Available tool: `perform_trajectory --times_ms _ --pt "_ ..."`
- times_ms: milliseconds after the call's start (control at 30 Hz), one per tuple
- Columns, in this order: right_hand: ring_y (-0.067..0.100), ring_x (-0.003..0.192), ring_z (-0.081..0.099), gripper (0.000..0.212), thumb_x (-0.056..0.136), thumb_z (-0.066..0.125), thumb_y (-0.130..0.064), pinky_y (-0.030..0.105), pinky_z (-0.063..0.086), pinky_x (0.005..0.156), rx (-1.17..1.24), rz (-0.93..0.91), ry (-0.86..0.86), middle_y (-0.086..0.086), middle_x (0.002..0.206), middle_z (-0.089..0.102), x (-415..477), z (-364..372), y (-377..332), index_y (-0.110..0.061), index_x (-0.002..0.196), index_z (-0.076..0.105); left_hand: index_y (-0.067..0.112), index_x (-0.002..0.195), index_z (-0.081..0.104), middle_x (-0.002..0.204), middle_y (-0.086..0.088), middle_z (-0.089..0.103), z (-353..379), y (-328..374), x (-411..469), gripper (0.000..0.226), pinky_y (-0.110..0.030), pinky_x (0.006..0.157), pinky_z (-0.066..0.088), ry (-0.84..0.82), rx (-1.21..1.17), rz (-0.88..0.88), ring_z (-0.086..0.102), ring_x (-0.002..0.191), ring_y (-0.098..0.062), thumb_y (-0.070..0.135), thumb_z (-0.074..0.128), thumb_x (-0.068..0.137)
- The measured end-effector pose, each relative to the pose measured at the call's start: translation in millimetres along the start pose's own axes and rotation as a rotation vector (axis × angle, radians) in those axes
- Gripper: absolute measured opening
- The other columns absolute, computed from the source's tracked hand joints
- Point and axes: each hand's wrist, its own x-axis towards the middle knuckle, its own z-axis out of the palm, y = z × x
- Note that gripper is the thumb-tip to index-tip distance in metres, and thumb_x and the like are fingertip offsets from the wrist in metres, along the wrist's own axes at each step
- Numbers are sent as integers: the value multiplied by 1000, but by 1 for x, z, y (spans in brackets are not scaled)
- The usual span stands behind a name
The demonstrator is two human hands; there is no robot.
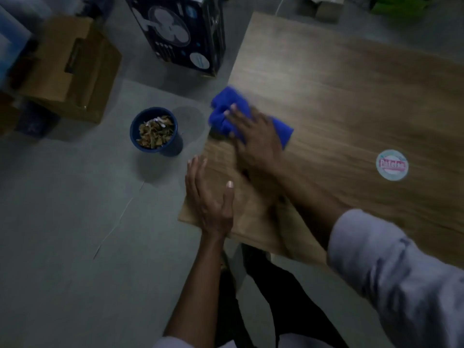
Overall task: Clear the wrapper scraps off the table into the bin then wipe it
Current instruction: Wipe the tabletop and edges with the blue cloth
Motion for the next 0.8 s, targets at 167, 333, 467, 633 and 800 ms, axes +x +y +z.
perform_trajectory --times_ms 167,333,467,633,800 --pt "36 150 32 69 84 59 -35 52 33 117 122 -544 -218 3 157 46 -102 27 -39 -23 150 45 -7 142 46 155 -25 39 -17 6 -2 71 -64 115 31 -25 11 199 32 149 -40 32 65 86" --pt "29 144 42 63 91 67 -24 40 29 121 66 -263 -43 2 157 45 -53 -4 19 -24 151 48 -2 140 49 155 -22 42 -34 -6 -13 68 -64 116 28 -52 -5 246 31 150 -37 35 65 86" --pt "32 153 27 55 98 55 -28 46 29 119 9 208 108 -5 161 39 -14 -3 13 -28 152 46 -5 136 54 152 -20 45 -49 -21 -32 63 -61 115 31 -43 -47 192 34 148 -37 32 66 86" --pt "33 147 38 60 84 62 -20 52 34 118 233 -71 -18 5 153 51 -91 35 -60 -19 144 58 -3 138 53 153 -19 45 -64 -26 -52 61 -60 115 32 -80 -109 146 35 148 -36 33 63 90" --pt "28 93 72 13 97 66 -18 56 56 87 727 218 -119 14 105 76 -163 -2 -108 -15 106 74 0 140 52 153 -15 45 -87 -11 -60 56 -60 113 33 -42 -188 50 37 146 -34 33 56 96"
